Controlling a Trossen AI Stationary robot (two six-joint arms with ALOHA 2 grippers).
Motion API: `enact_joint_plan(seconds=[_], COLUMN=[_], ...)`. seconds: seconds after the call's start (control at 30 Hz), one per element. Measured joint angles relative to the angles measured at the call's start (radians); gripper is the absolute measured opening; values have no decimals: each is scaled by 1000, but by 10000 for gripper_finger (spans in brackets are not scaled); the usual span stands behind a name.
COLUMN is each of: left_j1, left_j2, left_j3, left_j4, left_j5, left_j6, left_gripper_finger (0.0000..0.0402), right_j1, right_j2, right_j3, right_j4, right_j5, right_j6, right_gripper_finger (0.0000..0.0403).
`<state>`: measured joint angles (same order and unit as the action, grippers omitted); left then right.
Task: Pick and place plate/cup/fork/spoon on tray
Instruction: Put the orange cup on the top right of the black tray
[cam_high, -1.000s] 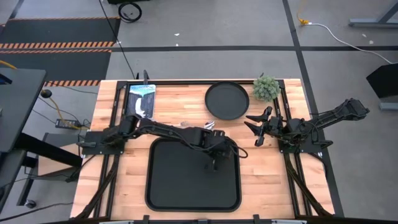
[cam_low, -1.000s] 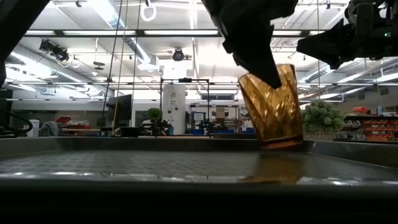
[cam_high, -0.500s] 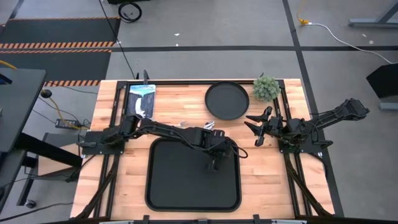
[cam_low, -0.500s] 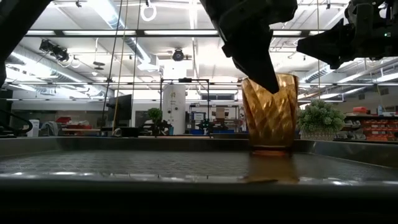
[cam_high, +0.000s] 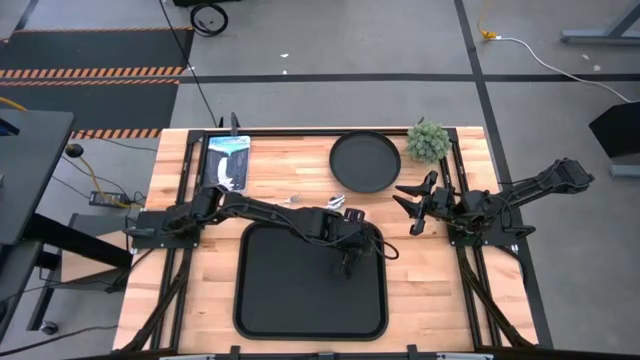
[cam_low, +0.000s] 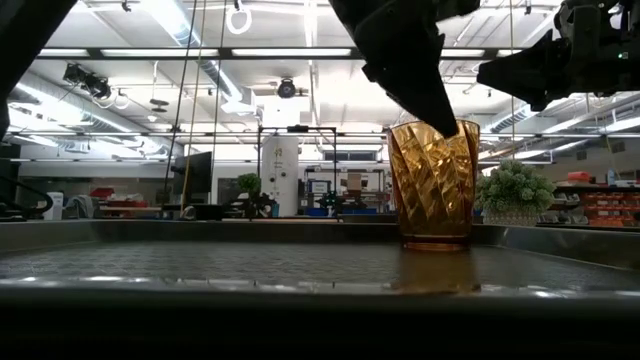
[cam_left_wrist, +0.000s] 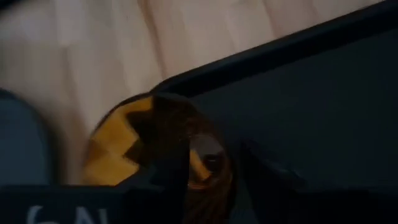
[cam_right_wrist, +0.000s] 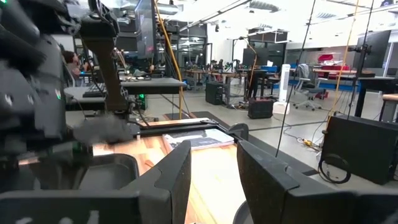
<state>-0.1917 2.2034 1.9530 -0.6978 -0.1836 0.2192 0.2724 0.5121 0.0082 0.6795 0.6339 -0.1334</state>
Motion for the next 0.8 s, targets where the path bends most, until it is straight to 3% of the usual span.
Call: enact_joint_plan(seconds=[0.1,0.27,0.53,0.8], left_j1=[-16,-40,-17,39], left_j2=[-32,-81,-105,-73], left_j3=[0,0,0,-133], left_j4=[-22,-104,-322,-220], left_j5=[-69,-94,-132,-53], left_j6=[25,14,-148,-209], left_gripper_finger=[153,153,153,145], right_j1=[0,0,0,0], right_j2=[0,0,1,3], right_j3=[0,0,0,0], right_j4=[0,0,0,0], right_j5=[0,0,0,-3], right_j6=[0,0,0,0], right_gripper_finger=[137,137,137,137])
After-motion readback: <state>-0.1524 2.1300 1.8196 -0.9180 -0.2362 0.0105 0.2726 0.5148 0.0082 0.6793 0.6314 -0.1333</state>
